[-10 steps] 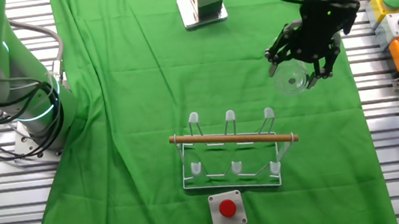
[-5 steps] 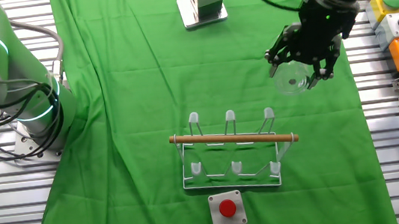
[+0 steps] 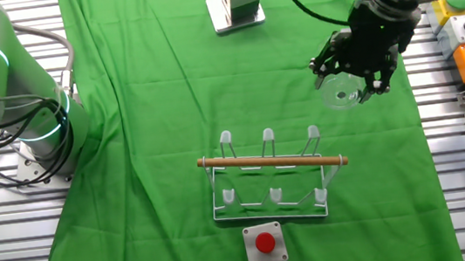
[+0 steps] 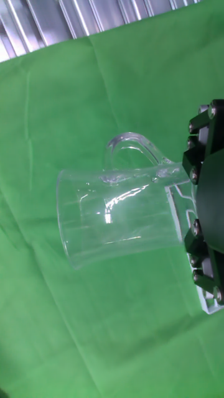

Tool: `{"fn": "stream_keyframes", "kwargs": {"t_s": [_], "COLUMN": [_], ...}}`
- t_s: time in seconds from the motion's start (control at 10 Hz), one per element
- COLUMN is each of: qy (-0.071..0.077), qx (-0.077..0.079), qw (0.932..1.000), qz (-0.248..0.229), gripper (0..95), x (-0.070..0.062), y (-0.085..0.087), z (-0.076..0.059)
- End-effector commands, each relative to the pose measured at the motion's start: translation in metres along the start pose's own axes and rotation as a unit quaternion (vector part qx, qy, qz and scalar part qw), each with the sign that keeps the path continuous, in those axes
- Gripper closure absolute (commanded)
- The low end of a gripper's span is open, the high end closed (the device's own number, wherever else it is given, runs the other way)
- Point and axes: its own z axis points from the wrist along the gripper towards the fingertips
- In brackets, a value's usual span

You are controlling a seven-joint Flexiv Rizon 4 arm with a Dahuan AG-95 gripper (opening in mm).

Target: Put the cup on the cup rack

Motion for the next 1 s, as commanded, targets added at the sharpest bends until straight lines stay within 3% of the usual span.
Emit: {"fn": "stream_keyframes", "kwargs": {"t_s": [0.1,0.7,1.0], "qy": [-0.003,-0.024,-0.026], "qx": [0.008,0.028,0.028], "qw": [0.9999,0.9984,0.9982], "qz": [0.009,0.042,0.046], "gripper": [95.0,95.0,95.0], "x": [0.0000,0.0000,0.0000], "y": [0.0009,0.0009,0.0009], "z": [0.0001,0.0001,0.0001]}}
